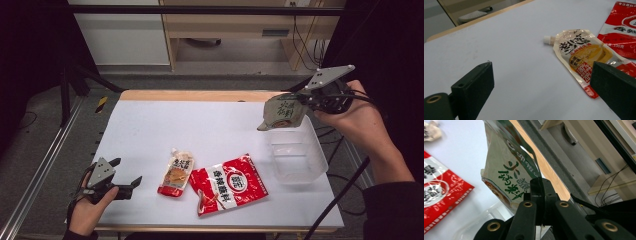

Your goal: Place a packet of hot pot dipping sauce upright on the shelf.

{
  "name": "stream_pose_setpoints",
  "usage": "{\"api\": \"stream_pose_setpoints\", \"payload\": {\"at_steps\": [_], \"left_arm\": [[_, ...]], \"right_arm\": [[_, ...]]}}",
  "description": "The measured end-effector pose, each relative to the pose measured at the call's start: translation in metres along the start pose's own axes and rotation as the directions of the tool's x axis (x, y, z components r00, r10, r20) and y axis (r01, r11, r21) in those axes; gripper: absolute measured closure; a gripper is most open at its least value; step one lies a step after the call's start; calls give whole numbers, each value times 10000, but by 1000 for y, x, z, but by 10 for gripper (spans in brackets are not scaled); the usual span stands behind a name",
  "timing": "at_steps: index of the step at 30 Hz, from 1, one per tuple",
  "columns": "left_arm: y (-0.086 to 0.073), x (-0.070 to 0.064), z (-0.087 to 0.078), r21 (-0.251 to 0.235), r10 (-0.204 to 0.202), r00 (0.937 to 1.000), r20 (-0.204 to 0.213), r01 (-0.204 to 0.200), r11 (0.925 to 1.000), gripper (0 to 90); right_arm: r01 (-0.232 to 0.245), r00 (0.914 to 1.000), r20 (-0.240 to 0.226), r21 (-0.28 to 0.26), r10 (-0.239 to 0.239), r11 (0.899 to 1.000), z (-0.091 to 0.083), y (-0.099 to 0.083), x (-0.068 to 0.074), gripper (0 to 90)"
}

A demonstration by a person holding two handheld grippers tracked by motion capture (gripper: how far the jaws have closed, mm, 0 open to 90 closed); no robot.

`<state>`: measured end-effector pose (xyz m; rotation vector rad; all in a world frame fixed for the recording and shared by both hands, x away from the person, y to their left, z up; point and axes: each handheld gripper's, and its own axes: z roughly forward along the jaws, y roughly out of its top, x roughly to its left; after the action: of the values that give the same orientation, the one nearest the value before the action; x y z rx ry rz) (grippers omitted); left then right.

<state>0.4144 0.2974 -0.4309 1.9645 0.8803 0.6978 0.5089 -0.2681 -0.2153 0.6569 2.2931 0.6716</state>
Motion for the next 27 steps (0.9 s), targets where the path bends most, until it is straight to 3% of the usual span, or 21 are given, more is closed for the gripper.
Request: {"api": "stream_pose_setpoints", "payload": {"at_steps": [8,14,19,27], "left_arm": [[-4,-3,2,15,-303,9995,-123,303,9995,54],[-9,-4,1,196,-192,9995,-245,197,9996,54],[-14,-1,-3,235,-406,9984,-387,415,9989,54],[-17,1,-2,360,-532,9972,-518,551,9978,54]], "right_arm": [[-418,9986,338,211,411,9989,29,-20,-20,900],[-618,9975,352,276,608,9977,51,-34,-29,900],[-829,9961,306,250,822,9962,65,-44,-34,900],[-1096,9936,280,165,1091,9938,70,-59,-40,900]]}}
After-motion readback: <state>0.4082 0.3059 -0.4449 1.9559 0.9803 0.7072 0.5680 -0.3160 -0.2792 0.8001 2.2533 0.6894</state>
